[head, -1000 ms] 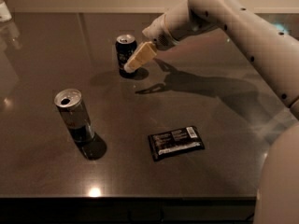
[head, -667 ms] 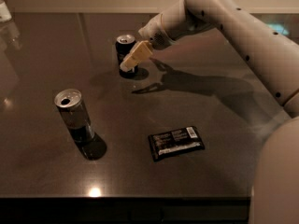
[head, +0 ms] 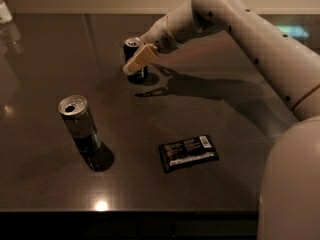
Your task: Knock pepsi can over
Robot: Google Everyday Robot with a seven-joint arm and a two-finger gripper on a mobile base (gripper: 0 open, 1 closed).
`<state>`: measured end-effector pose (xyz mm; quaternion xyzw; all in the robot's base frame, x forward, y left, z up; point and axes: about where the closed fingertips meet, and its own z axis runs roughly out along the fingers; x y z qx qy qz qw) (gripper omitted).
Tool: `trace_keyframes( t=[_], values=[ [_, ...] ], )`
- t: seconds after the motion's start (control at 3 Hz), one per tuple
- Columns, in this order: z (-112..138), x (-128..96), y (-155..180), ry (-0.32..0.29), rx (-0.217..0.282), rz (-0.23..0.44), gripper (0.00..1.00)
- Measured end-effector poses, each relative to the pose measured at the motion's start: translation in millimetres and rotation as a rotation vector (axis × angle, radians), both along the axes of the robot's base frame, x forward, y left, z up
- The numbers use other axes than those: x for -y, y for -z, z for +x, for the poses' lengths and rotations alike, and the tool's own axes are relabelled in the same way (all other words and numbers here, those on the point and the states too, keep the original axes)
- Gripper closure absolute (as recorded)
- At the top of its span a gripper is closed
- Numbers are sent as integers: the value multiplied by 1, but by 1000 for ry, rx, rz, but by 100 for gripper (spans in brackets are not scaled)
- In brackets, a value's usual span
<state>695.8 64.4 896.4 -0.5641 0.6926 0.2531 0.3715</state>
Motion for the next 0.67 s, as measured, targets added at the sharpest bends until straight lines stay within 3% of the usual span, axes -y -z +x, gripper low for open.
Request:
trace_keyframes(
  t=[0.33,0.67],
  values=[
    [-3,0,-1,-11,-5,12,47],
    [-8,1,-6,-18,-4,18,70]
  ],
)
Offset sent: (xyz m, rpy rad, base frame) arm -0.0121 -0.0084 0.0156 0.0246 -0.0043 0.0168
